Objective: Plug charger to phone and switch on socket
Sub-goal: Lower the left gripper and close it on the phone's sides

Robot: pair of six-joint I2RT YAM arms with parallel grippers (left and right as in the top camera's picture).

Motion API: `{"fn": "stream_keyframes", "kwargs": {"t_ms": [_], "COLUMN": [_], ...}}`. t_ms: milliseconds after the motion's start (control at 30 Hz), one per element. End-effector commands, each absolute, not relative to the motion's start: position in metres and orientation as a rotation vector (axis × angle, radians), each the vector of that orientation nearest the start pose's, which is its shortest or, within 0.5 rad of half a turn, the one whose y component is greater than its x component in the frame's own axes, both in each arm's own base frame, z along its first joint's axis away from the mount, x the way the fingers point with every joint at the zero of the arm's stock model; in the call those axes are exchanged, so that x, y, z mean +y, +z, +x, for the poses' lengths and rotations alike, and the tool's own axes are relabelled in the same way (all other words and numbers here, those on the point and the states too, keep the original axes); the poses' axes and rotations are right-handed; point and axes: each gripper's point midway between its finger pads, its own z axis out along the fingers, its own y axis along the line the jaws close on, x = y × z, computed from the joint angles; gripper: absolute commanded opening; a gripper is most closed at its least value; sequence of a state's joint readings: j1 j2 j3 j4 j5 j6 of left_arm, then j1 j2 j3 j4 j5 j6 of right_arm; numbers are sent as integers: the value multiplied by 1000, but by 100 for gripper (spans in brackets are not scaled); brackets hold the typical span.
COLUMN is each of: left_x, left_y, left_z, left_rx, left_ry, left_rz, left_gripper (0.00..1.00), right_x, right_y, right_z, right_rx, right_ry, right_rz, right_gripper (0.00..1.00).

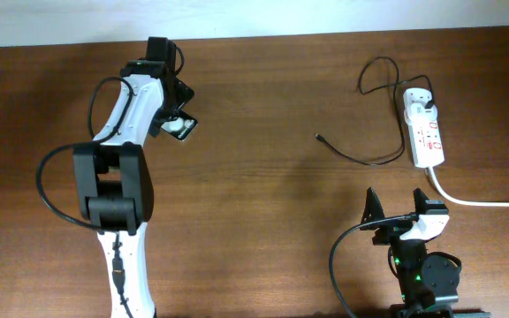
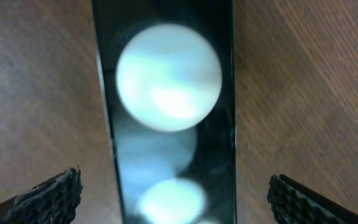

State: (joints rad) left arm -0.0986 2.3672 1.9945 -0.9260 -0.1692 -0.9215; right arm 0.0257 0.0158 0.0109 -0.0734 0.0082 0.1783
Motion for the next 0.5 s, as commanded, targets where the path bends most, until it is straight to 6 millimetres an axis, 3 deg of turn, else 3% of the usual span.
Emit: {"fn": "stream_keyframes", "kwargs": {"t_ms": [0,167,367,467], "left_x": [-16,-14,-4,-2], "left_y": [19,0,-3,-4], "left_z": [532,531,531,531], "left_rx": [2544,2559,2543,2543], "left_ry": [55,84,124,124], "left_rz": [-1182,-1190,-1203,-1210], "left_gripper": [100,99,100,94], "right_x": [4,4,4,4], "right_y": [155,155,155,155], "right_z": [246,246,246,246], "right_rx": [1649,1648,1649,1649], "right_ry": [140,140,140,140], "right_rz": [127,127,127,127], "right_gripper": [99,99,99,99]}}
